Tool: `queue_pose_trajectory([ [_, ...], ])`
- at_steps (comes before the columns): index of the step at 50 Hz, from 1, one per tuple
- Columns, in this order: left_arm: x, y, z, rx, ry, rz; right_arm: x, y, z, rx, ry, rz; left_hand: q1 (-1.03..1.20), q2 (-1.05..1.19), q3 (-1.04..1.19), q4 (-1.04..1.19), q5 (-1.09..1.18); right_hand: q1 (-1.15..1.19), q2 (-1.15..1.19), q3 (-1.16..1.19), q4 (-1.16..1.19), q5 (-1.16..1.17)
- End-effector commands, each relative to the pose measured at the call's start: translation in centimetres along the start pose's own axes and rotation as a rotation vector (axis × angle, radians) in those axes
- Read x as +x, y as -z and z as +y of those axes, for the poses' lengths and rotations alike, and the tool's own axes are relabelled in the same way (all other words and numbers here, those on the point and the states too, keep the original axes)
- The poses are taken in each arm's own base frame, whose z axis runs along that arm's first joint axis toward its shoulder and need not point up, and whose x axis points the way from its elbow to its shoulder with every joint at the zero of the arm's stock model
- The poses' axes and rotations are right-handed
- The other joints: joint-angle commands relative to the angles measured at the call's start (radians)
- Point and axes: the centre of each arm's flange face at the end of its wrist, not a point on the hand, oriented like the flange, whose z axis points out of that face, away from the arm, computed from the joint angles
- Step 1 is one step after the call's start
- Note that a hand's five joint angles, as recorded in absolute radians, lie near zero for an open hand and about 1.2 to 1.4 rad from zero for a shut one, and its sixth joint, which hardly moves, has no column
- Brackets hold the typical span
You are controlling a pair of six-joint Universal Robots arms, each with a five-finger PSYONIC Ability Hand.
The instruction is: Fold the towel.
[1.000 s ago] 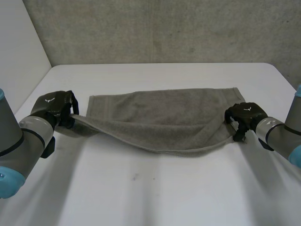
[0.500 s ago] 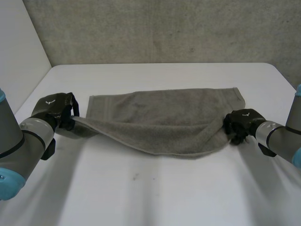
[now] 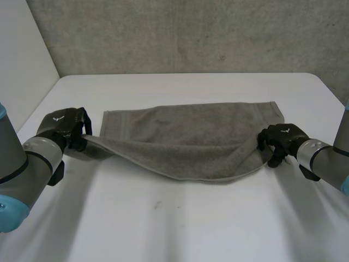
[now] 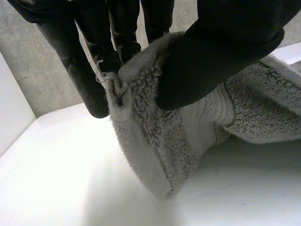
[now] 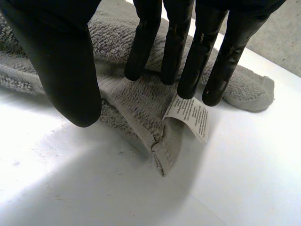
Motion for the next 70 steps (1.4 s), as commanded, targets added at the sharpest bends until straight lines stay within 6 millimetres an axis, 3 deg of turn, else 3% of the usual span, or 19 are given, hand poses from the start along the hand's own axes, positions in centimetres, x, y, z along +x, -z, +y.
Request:
queue_pose_trajectory([
  [1,0.1,0.0,0.1,-0.002,0.0,0.002,0.0,-0.6,0.6,0.02,0.021,0.01,0.2,0.178,0.179,0.179,0.191,0.097,0.198,0.198,0.197,0.206],
  [5,0.0,0.0,0.1,-0.002,0.0,0.0,0.0,-1.1,1.0,0.017,0.023,0.012,0.2,0.178,0.179,0.179,0.191,0.232,0.333,0.333,0.332,0.341],
  [7,0.1,0.0,0.1,-0.002,0.0,0.002,0.1,-1.3,0.8,0.025,0.027,0.017,0.2,0.178,0.179,0.179,0.191,0.553,0.654,0.654,0.653,0.662],
  [9,0.1,0.0,0.0,0.0,0.0,0.002,0.4,-1.4,0.4,0.041,0.031,0.024,0.2,0.178,0.179,0.179,0.191,0.618,0.719,0.718,0.718,0.727],
  [18,0.1,0.0,-0.1,0.003,-0.002,0.002,1.5,-0.4,-2.7,0.129,-0.014,0.056,0.2,0.178,0.179,0.179,0.191,0.619,0.719,0.719,0.719,0.728],
  [26,0.5,0.4,-0.3,0.006,-0.013,0.015,2.0,2.8,-7.1,0.235,-0.133,0.035,0.2,0.178,0.179,0.179,0.191,0.619,0.719,0.719,0.719,0.728],
  [31,0.5,1.4,-2.7,0.078,-0.015,0.016,3.3,7.7,-11.6,0.295,-0.104,0.042,0.2,0.178,0.179,0.179,0.191,0.619,0.719,0.719,0.719,0.728],
  [35,0.6,3.3,-7.1,0.205,-0.013,0.017,3.7,11.2,-15.1,0.357,-0.059,0.07,0.2,0.178,0.179,0.179,0.191,0.619,0.719,0.719,0.719,0.728],
  [37,0.5,4.1,-8.8,0.242,-0.012,0.015,3.9,15.2,-18.7,0.441,0.007,0.115,0.2,0.178,0.179,0.179,0.191,0.619,0.719,0.719,0.719,0.728],
  [39,0.2,6.2,-12.2,0.308,-0.02,0.007,4.2,17.1,-20.3,0.478,0.047,0.149,0.2,0.178,0.179,0.179,0.191,0.619,0.719,0.719,0.719,0.728],
  [40,0.2,6.2,-12.2,0.308,-0.02,0.007,4.6,18.5,-21.3,0.497,0.081,0.181,0.2,0.178,0.179,0.179,0.191,0.619,0.719,0.719,0.719,0.728],
  [42,0.1,7.7,-14.7,0.333,-0.046,-0.001,5.2,19.8,-22.1,0.508,0.111,0.222,0.2,0.178,0.179,0.179,0.191,0.619,0.719,0.719,0.719,0.728],
  [45,0.1,8.2,-15.5,0.333,-0.068,-0.002,6.0,20.9,-22.4,0.484,0.145,0.271,0.2,0.178,0.179,0.179,0.191,0.619,0.719,0.719,0.719,0.728],
  [51,0.2,6.6,-14.9,0.222,-0.19,-0.012,5.8,19.8,-20.6,0.35,0.189,0.248,0.2,0.178,0.179,0.179,0.191,0.619,0.719,0.719,0.719,0.728],
  [53,0.2,5.4,-13.9,0.175,-0.221,-0.011,5.8,16.9,-17.9,0.219,0.206,0.202,0.2,0.178,0.179,0.179,0.191,0.619,0.719,0.719,0.719,0.728],
  [59,0.6,0.5,-9.4,0.008,-0.28,0.013,4.7,13.4,-15.5,0.115,0.213,0.137,0.2,0.178,0.179,0.179,0.191,0.619,0.719,0.719,0.719,0.728],
  [61,0.9,-2.1,-7.2,-0.061,-0.282,0.028,4.0,10.2,-13.9,0.077,0.204,0.1,0.2,0.178,0.179,0.179,0.191,0.619,0.719,0.719,0.719,0.728],
  [66,1.4,-5.7,-5.6,-0.083,-0.279,0.038,3.5,5.7,-12.6,0.11,0.189,0.101,0.2,0.178,0.179,0.179,0.191,0.619,0.719,0.719,0.719,0.728],
  [70,1.7,-8.0,-6.3,-0.031,-0.274,0.036,4.0,3.3,-12.4,0.173,0.132,0.133,0.2,0.178,0.179,0.179,0.191,0.619,0.719,0.719,0.719,0.728],
])
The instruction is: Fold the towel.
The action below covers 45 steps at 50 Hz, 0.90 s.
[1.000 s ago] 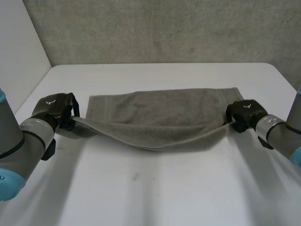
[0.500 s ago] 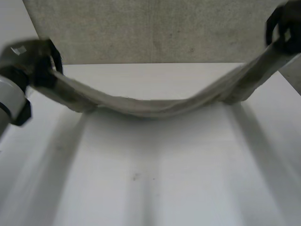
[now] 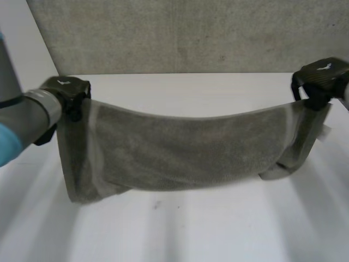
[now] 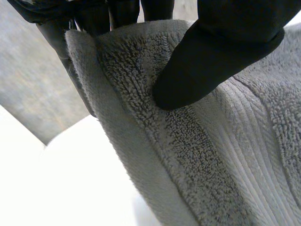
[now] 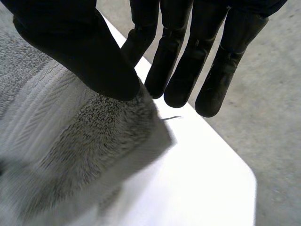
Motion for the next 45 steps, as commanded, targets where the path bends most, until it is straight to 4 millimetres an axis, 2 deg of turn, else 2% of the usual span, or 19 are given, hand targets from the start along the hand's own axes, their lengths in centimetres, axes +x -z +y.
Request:
queue_pose_trajectory([
  [1,0.5,-6.1,-0.9,0.085,0.016,-0.009,-0.2,-6.1,1.2,0.127,-0.094,0.078,0.2,0.178,0.179,0.179,0.191,0.004,0.183,0.182,0.179,0.187],
  [5,-0.2,-7.6,-4.3,0.246,0.036,-0.05,1.3,-7.3,-0.5,0.266,-0.112,0.166,0.2,0.178,0.179,0.179,0.191,0.004,0.183,0.182,0.179,0.187],
  [7,-1.5,-7.3,-9.0,0.45,0.086,-0.094,3.3,-7.3,-3.6,0.455,-0.118,0.28,0.2,0.178,0.179,0.179,0.191,0.004,0.183,0.182,0.179,0.187],
  [8,-1.5,-7.3,-9.0,0.451,0.086,-0.094,3.3,-7.3,-3.6,0.456,-0.118,0.281,0.2,0.178,0.179,0.179,0.191,0.004,0.183,0.182,0.179,0.187],
  [9,-2.2,-6.6,-11.4,0.554,0.128,-0.109,4.3,-6.5,-5.7,0.559,-0.111,0.341,0.2,0.178,0.179,0.179,0.191,0.004,0.183,0.182,0.179,0.187],
  [10,-2.2,-6.6,-11.4,0.555,0.128,-0.109,5.3,-5.3,-7.6,0.653,-0.105,0.386,0.2,0.178,0.179,0.179,0.191,0.004,0.183,0.182,0.179,0.187],
  [12,-3.3,-4.3,-15.3,0.725,0.215,-0.114,5.9,-4.0,-9.1,0.726,-0.096,0.417,0.2,0.178,0.179,0.179,0.191,0.004,0.183,0.182,0.179,0.187],
  [15,-3.7,-1.5,-18.0,0.819,0.274,-0.095,6.2,-2.1,-10.9,0.786,-0.084,0.431,0.2,0.178,0.179,0.179,0.191,0.004,0.183,0.182,0.179,0.187],
  [19,-3.7,0.1,-18.3,0.796,0.307,-0.077,5.9,-0.8,-11.5,0.789,-0.072,0.406,0.2,0.178,0.179,0.179,0.191,0.004,0.183,0.182,0.179,0.187],
  [24,-2.9,0.3,-14.8,0.569,0.317,-0.045,4.2,0.2,-10.3,0.706,-0.072,0.292,0.2,0.178,0.179,0.179,0.191,0.004,0.183,0.182,0.179,0.187],
  [26,-2.4,-0.1,-11.2,0.386,0.316,-0.03,3.3,0.3,-9.5,0.658,-0.074,0.24,0.2,0.178,0.179,0.179,0.191,0.004,0.183,0.182,0.179,0.187],
  [27,-2.4,-0.1,-11.2,0.385,0.316,-0.029,2.3,0.3,-8.3,0.59,-0.088,0.174,0.2,0.178,0.179,0.179,0.191,0.004,0.183,0.182,0.179,0.187],
  [29,-1.4,-0.1,-7.1,0.211,0.307,-0.008,1.1,0.2,-6.9,0.515,-0.108,0.1,0.2,0.178,0.179,0.179,0.191,0.004,0.183,0.182,0.179,0.187],
  [32,-0.8,0.0,-4.9,0.137,0.301,-0.001,-0.6,0.1,-4.5,0.384,-0.129,0.014,0.2,0.178,0.179,0.179,0.191,0.004,0.183,0.182,0.179,0.187],
  [34,-0.5,0.1,-1.6,0.042,0.295,-0.003,-1.5,0.0,-3.1,0.315,-0.122,-0.022,0.2,0.178,0.179,0.179,0.191,0.004,0.183,0.182,0.179,0.187],
  [38,-0.3,0.2,0.9,-0.013,0.299,-0.005,-3.5,-0.6,1.1,0.151,-0.074,-0.081,0.2,0.178,0.179,0.179,0.191,0.004,0.183,0.182,0.179,0.187],
  [42,0.7,1.1,2.5,-0.035,0.298,0.034,-4.5,-1.4,3.7,0.072,-0.106,-0.108,0.2,0.178,0.179,0.179,0.191,-0.359,-0.18,-0.181,-0.184,-0.176],
  [44,0.9,1.5,2.6,-0.033,0.298,0.048,-5.7,-2.2,6.0,0.003,-0.184,-0.137,0.2,0.178,0.179,0.179,0.191,-0.902,-0.723,-0.724,-0.727,-0.719],
  [45,1.0,2.1,2.2,-0.019,0.296,0.061,-5.7,-2.2,6.0,0.003,-0.185,-0.137,0.2,0.178,0.179,0.179,0.191,-0.905,-0.726,-0.727,-0.73,-0.722],
])
